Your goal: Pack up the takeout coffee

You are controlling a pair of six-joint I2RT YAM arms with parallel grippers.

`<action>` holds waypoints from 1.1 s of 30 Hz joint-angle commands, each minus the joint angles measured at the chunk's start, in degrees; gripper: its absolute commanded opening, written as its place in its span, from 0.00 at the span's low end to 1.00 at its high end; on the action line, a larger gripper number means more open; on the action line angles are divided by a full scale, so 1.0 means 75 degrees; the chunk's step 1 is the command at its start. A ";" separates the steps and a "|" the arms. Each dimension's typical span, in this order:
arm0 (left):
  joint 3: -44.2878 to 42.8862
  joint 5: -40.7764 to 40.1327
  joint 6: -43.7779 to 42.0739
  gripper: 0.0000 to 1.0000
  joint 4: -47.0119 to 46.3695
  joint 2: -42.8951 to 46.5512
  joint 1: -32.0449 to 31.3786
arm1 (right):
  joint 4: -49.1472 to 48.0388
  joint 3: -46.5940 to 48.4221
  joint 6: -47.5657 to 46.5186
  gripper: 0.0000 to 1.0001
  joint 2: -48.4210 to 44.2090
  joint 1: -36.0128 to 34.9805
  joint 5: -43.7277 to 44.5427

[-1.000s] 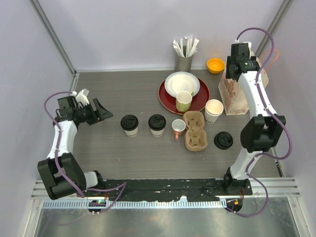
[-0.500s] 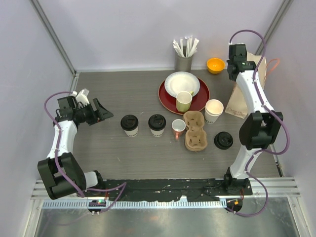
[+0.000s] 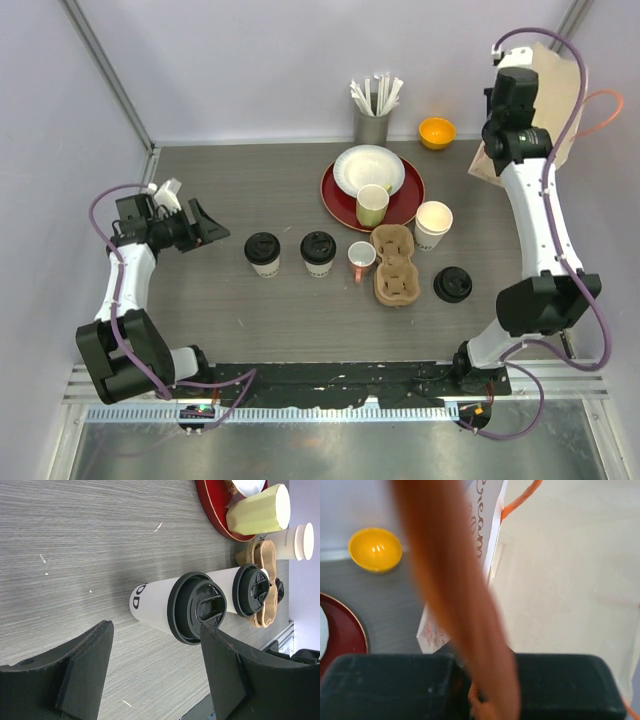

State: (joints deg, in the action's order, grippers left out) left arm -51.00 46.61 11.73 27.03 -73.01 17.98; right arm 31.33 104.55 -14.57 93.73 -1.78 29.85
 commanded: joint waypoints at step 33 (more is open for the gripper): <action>-0.0817 0.0242 -0.0286 0.74 0.0299 -0.0038 0.1716 | 0.2337 0.0568 -0.2078 0.01 -0.2127 -1.0236 -0.4086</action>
State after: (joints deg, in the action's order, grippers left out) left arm -54.98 47.20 10.22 29.50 -73.06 29.85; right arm 44.93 109.82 -32.08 78.46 -73.56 2.94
